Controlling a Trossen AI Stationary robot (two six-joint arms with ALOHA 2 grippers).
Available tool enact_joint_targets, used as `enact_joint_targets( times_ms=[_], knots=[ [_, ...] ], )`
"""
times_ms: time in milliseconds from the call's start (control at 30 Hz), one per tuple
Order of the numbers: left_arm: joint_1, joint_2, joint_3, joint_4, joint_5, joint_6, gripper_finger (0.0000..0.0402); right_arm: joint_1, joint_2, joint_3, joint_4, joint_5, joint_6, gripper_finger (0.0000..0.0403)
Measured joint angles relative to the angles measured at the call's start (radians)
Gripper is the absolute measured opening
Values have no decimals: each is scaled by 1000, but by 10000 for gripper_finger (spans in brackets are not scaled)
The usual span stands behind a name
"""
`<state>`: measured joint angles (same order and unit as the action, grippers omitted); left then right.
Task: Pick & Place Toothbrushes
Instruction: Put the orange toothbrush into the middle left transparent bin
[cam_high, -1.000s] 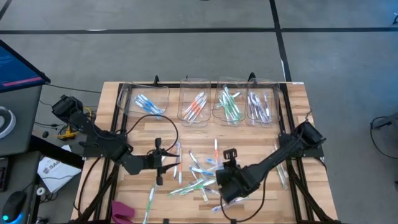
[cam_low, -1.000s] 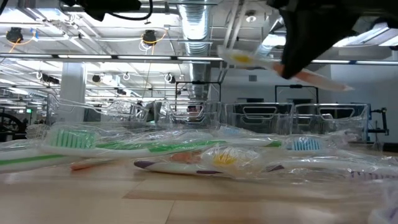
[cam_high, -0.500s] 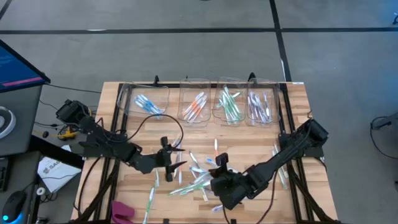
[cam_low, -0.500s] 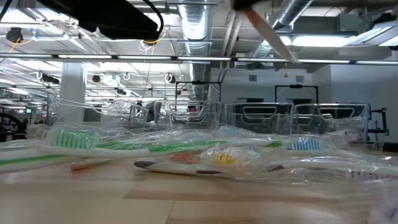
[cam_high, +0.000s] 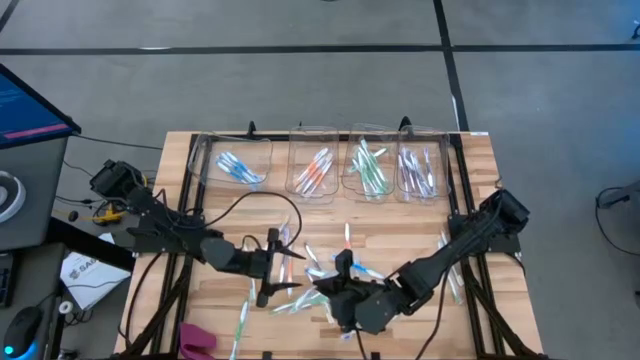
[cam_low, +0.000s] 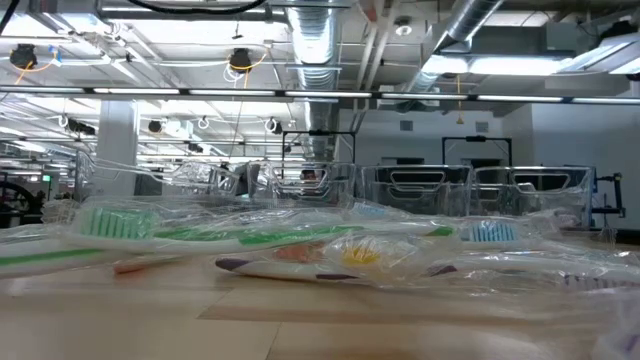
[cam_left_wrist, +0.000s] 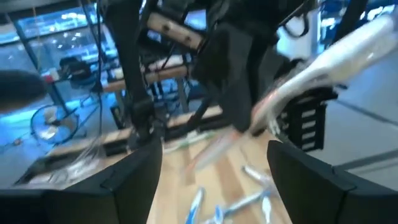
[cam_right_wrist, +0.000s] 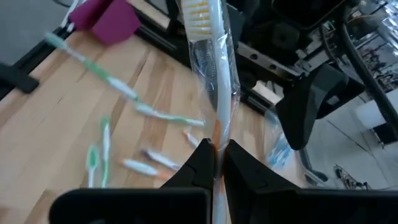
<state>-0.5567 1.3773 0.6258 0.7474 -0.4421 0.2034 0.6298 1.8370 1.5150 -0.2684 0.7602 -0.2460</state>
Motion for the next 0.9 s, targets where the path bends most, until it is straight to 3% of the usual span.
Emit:
enact_joint_targets(
  times_ms=[367,633,900],
  knots=[
    [18,1,0,84,130,2,281,-65,0,0,79,-7,8,7],
    [45,4,0,104,169,2,282,-101,0,0,83,-105,11,7],
    [49,4,0,108,178,2,267,-102,0,0,85,-110,10,12]
  ],
)
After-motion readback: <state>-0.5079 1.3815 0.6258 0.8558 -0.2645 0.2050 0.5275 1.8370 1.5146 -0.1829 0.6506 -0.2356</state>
